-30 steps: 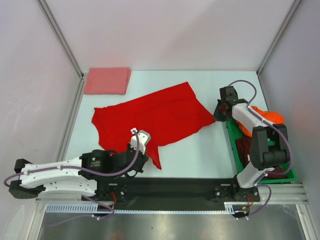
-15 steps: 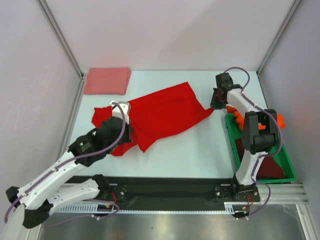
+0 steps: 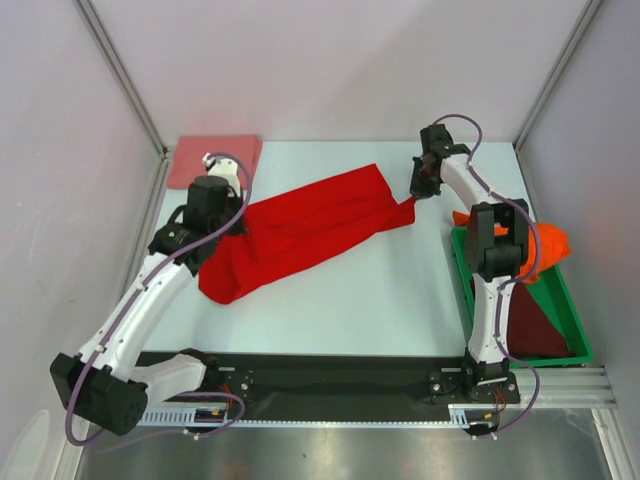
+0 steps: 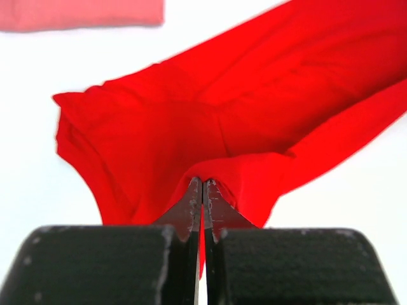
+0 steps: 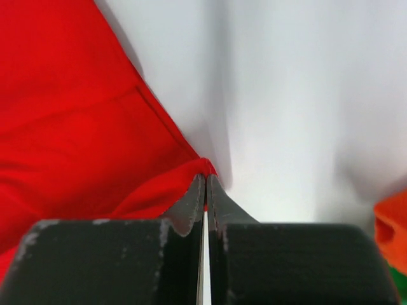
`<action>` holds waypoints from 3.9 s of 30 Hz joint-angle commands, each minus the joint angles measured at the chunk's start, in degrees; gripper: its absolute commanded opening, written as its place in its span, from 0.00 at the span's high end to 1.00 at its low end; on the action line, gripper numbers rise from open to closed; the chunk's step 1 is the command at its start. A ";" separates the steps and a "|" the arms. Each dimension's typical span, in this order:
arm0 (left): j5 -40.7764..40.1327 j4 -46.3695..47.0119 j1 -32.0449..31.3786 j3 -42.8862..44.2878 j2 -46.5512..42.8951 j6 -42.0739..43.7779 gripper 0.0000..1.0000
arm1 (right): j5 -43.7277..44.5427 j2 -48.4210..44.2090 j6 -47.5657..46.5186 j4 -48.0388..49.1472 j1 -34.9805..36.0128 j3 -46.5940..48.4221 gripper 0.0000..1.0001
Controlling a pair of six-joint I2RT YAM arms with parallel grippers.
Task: Fold and stack the t-shirts
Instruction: Fold the tshirt
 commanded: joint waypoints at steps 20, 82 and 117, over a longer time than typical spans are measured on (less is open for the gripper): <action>-5.24 1.79 9.10 10.39 8.06 -1.75 1.00 | -2.89 8.69 -1.73 -7.95 2.94 17.91 1.00; -12.63 -8.14 15.17 26.06 24.96 -7.02 0.26 | -1.95 11.43 -1.03 -6.54 1.09 21.89 0.27; 4.07 -4.80 21.15 -33.12 -9.17 -52.12 0.10 | -17.57 1.04 11.36 17.63 -3.04 -15.66 0.20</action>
